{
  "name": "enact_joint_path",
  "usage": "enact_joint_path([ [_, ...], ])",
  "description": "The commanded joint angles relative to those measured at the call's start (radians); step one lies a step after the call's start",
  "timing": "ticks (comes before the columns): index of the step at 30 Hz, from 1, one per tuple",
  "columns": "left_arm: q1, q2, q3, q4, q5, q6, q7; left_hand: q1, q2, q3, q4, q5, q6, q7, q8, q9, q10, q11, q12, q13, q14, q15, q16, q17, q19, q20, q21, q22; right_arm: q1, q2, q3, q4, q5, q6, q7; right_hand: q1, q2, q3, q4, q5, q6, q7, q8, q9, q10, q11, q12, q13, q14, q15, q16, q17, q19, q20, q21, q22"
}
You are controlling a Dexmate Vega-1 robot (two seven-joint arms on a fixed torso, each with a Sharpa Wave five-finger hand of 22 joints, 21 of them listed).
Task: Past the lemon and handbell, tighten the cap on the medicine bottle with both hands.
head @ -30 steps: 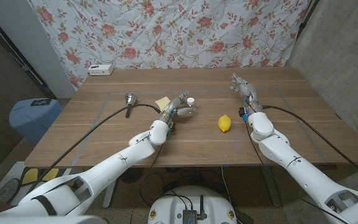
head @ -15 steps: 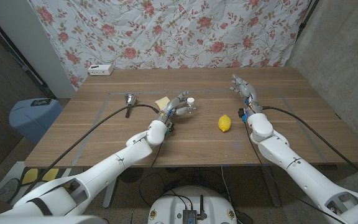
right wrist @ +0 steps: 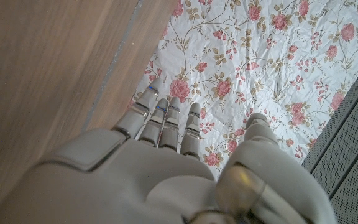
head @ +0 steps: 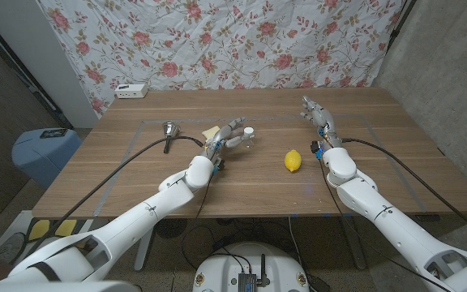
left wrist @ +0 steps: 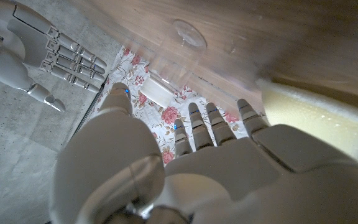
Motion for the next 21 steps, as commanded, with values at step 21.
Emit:
enact_joint_path([
  [21,0.049,0.005,-0.124,0.055,-0.189,-0.263,-0.078,-0.098,0.126,0.005,0.063,0.008,0.022,0.094,0.000,0.001,-0.030,0.024,0.012,0.000,-0.033,0.016,0.016,0.006,0.020,-0.031,0.011,0.005,0.031,0.003,-0.022,0.019,-0.062,0.001,-0.019,-0.022,0.006,0.002,-0.002,0.007,-0.001,0.004,0.008,0.003,-0.010,-0.018,0.009,0.002,-0.036,-0.032,0.004,0.002,-0.094,-0.032,-0.001,0.000],
])
